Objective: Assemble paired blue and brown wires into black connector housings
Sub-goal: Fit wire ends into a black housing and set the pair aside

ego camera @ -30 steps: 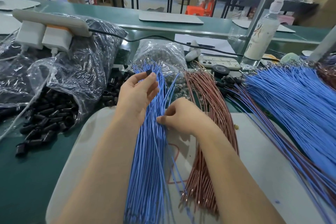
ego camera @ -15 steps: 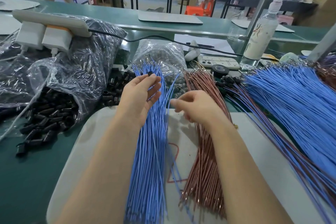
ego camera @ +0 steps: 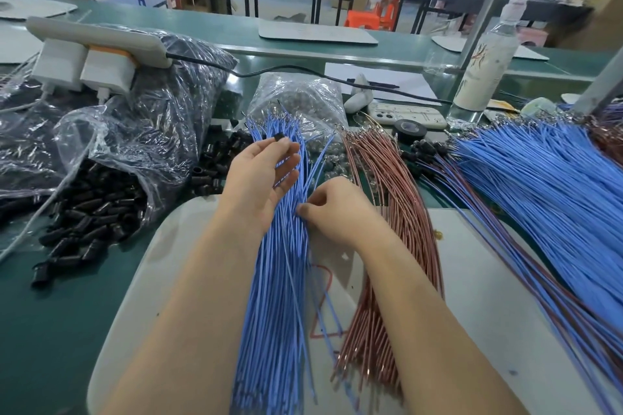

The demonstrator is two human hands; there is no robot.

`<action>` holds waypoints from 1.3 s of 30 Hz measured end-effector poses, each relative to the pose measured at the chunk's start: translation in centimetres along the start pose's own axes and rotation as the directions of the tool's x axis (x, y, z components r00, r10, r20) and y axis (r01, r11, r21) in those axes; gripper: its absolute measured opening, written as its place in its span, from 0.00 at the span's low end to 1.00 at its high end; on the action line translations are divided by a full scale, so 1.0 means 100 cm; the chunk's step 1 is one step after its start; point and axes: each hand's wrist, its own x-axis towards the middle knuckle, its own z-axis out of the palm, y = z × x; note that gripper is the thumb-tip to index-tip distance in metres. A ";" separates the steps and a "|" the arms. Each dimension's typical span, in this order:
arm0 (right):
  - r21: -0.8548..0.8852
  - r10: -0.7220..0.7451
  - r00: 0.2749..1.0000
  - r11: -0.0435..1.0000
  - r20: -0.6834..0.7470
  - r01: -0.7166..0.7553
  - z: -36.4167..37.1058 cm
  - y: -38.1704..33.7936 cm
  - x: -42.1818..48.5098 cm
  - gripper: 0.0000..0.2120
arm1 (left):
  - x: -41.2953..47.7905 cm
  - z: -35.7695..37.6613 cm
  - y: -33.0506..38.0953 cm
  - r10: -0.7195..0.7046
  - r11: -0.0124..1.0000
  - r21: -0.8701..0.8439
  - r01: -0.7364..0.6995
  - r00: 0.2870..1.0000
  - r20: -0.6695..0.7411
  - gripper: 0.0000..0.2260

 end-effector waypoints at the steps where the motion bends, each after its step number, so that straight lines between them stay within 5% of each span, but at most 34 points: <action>1: 0.029 -0.002 1.000 1.000 0.008 0.002 -0.002 0.001 0.000 0.13 | 0.000 0.000 0.000 -0.002 1.000 -0.003 0.002 1.000 0.000 0.03; 6: 0.301 -0.039 0.999 0.953 0.006 0.036 -0.019 0.015 -0.002 0.10 | 0.000 -0.001 0.001 -0.016 1.000 -0.015 0.016 1.000 -0.006 0.03; 9: 0.584 -0.071 0.997 0.810 0.008 0.053 -0.028 0.021 -0.004 0.08 | 0.000 0.001 0.000 -0.016 1.000 -0.001 0.016 1.000 0.004 0.02; 11: 0.817 -0.151 0.989 0.568 -0.014 0.098 -0.035 0.022 -0.005 0.08 | 0.000 0.001 0.000 -0.025 1.000 0.007 0.024 0.999 0.038 0.02; 13: 0.972 -0.277 0.959 0.207 -0.053 0.113 -0.043 0.022 -0.008 0.06 | -0.002 0.003 0.000 -0.058 0.998 0.017 0.056 0.989 0.135 0.04; 15: 0.983 -0.470 0.881 -0.180 -0.058 -0.031 -0.050 0.024 -0.012 0.03 | -0.004 0.007 -0.001 -0.093 0.995 0.059 0.083 0.974 0.209 0.05; 16: 0.940 -0.570 0.819 -0.310 -0.067 -0.139 -0.052 0.023 -0.015 0.05 | -0.005 0.009 -0.003 -0.099 0.992 0.100 0.079 0.974 0.204 0.05; 18: 0.881 -0.678 0.724 -0.411 -0.123 -0.235 -0.058 0.019 -0.022 0.04 | -0.004 0.010 -0.005 -0.093 0.982 0.178 0.067 0.985 0.143 0.03; 21: 0.901 -0.637 0.752 -0.410 -0.170 -0.144 -0.063 0.018 -0.026 0.04 | -0.001 0.008 -0.006 -0.088 0.983 0.168 0.073 0.993 0.084 0.04; 26: 0.928 -0.705 0.670 -0.367 -0.232 -0.065 -0.071 0.021 -0.030 0.03 | 0.001 0.008 -0.009 -0.085 0.981 0.180 0.067 0.992 0.096 0.04; 27: 0.960 -0.652 0.734 -0.281 -0.191 0.000 -0.066 0.019 -0.028 0.03 | 0.001 0.008 -0.010 -0.086 0.979 0.192 0.066 0.992 0.097 0.04; 29: 0.976 -0.319 0.940 0.134 -0.118 0.169 -0.055 0.018 -0.019 0.03 | 0.002 0.009 -0.011 -0.086 0.978 0.200 0.066 0.992 0.092 0.04; 30: 0.927 -0.140 0.981 0.333 -0.135 0.175 -0.050 0.020 -0.014 0.05 | 0.002 0.009 -0.011 -0.084 0.980 0.188 0.067 0.993 0.085 0.03; 31: 0.894 -0.024 0.987 0.421 -0.160 0.155 -0.045 0.021 -0.010 0.06 | 0.002 0.009 -0.010 -0.082 0.983 0.169 0.068 0.993 0.080 0.03; 35: 0.923 0.114 0.944 0.274 -0.311 0.271 -0.043 0.018 -0.003 0.08 | -0.003 0.008 -0.005 -0.121 0.987 0.124 0.098 0.974 0.191 0.04; 39: 0.873 0.292 0.835 0.306 -0.465 0.380 -0.044 0.025 0.001 0.06 | -0.013 0.011 -0.005 -0.242 0.960 0.234 0.154 0.877 0.416 0.02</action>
